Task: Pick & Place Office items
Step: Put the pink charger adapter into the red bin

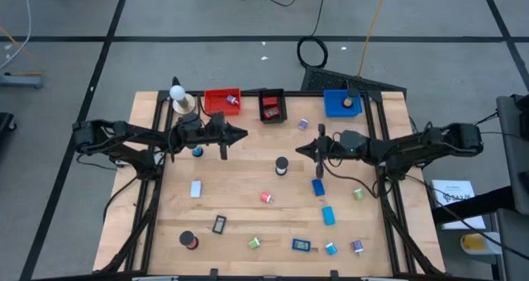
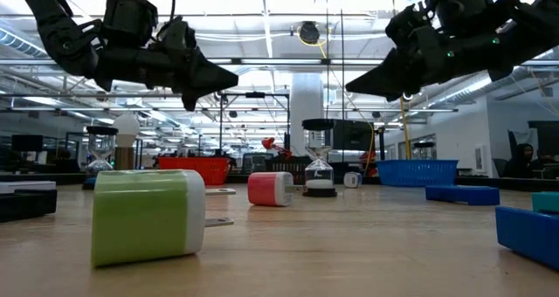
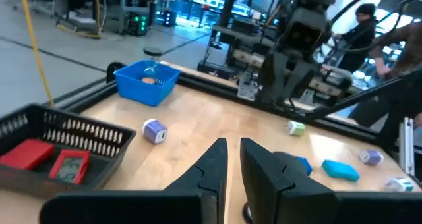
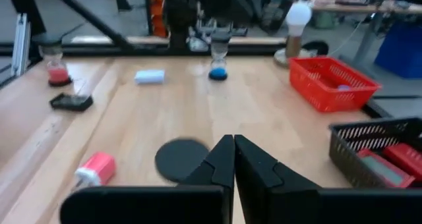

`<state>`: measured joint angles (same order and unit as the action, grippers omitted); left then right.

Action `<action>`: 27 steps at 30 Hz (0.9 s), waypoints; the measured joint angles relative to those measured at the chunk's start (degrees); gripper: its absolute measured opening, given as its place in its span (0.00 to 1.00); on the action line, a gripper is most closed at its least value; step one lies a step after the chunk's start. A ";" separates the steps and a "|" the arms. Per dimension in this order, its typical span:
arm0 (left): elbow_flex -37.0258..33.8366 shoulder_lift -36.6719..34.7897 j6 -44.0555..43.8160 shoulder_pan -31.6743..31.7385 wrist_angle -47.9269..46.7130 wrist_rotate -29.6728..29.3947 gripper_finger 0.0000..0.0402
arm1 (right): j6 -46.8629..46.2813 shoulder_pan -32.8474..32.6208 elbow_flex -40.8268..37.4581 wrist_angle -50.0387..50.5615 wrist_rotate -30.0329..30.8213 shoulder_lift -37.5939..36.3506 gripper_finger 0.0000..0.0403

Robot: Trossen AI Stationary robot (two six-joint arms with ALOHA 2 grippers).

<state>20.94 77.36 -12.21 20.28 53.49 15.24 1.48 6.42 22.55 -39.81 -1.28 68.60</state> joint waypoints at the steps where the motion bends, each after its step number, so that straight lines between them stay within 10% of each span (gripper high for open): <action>1: 0.41 -0.01 0.96 -0.33 -0.78 0.64 0.12 | 0.01 -0.31 0.00 0.52 0.02 0.02 0.00; 7: 5.42 -0.98 8.07 -4.08 -14.36 2.50 0.02 | -0.01 -2.58 0.00 2.21 4.98 0.02 0.00; 15: 13.53 -0.06 15.17 -12.71 -38.47 -9.70 0.01 | -1.49 -5.45 0.00 3.45 7.50 0.02 0.04; 27: 22.53 0.24 6.33 -20.92 -69.17 -21.81 0.04 | -1.49 -6.72 0.00 3.39 7.50 0.02 0.13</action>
<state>43.48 77.60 -5.88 -0.64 -15.68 -6.57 -0.01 -0.30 22.55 -36.42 6.22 68.62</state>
